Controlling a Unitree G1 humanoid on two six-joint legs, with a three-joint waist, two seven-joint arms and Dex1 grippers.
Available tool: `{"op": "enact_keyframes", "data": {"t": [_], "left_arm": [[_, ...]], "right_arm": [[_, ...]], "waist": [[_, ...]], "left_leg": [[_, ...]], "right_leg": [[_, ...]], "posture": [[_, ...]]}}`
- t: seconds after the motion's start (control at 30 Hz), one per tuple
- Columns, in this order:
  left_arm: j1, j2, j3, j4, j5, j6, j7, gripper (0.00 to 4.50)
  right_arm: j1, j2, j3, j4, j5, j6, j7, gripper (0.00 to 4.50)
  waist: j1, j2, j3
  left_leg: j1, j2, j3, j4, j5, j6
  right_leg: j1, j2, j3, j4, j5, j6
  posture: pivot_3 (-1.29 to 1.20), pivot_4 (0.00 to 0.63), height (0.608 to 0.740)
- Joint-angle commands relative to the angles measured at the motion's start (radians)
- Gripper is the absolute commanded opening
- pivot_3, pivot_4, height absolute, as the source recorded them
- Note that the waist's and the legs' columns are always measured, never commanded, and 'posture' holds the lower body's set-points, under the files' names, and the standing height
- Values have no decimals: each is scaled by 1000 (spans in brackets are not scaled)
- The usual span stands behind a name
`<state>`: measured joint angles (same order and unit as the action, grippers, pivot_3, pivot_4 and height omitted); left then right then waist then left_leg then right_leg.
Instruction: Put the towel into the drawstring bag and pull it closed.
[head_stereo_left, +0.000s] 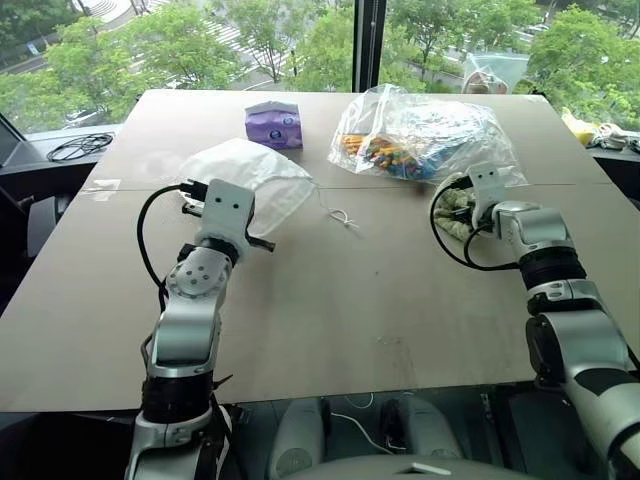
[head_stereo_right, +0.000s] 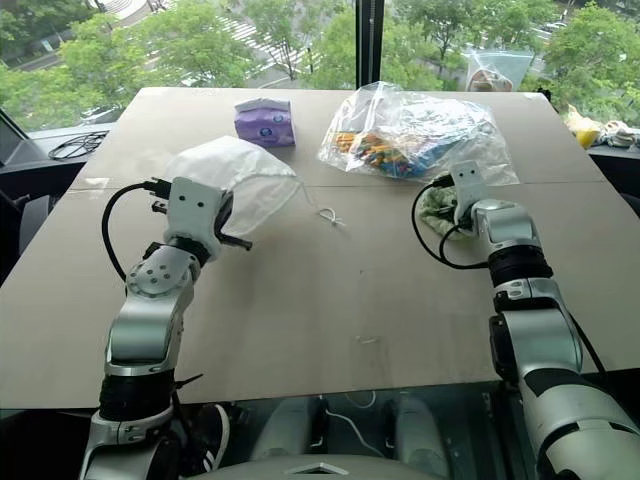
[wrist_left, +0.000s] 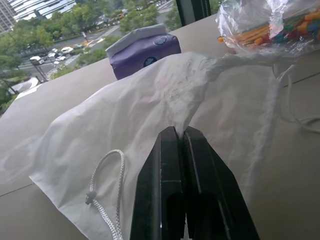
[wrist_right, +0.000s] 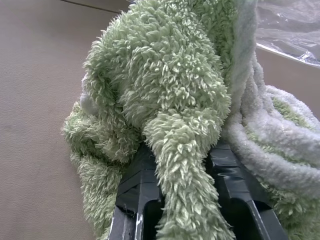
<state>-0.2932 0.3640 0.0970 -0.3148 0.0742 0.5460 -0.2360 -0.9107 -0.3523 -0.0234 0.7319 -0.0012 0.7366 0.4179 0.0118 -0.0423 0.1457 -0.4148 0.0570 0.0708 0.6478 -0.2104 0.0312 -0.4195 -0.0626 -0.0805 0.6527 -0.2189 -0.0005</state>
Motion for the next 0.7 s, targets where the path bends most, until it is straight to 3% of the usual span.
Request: {"op": "enact_keyframes", "data": {"t": [0.03,0.13,0.3,0.47,0.57,0.7], "left_arm": [[-58,3,13,5,-23,-7,-3,0],[-105,3,52,27,-76,22,-22,0],[-167,-5,141,22,-247,130,-95,0],[-158,52,134,27,-317,158,-181,0],[-147,54,153,-1,-415,202,-237,0],[-122,62,181,-78,-557,262,-295,0]], "right_arm": [[71,30,-11,86,44,54,52,275],[90,46,-63,-69,166,73,188,275],[164,45,-105,-431,405,317,350,275],[209,90,-115,-702,575,500,347,275],[221,135,-66,-856,642,573,319,275],[214,151,-5,-943,658,596,275,275]], "waist": [[0,0,0],[-3,1,1],[-35,5,4],[-38,17,14],[-36,17,15],[-25,17,15]], "left_leg": [[0,0,0,0,0,0],[-1,0,0,-1,0,0],[-2,1,2,-11,3,4],[-4,1,2,-15,3,4],[-16,1,1,-14,3,4],[-18,1,2,-13,3,4]], "right_leg": [[0,0,-1,0,0,0],[0,0,-1,-2,0,0],[-3,4,2,-8,3,5],[-7,11,3,-8,3,4],[-19,13,3,-5,4,2],[-20,11,3,-5,4,3]], "posture": [[0,150,740],[0,150,740],[0,150,740],[0,150,740],[0,150,740],[0,150,740]]}}
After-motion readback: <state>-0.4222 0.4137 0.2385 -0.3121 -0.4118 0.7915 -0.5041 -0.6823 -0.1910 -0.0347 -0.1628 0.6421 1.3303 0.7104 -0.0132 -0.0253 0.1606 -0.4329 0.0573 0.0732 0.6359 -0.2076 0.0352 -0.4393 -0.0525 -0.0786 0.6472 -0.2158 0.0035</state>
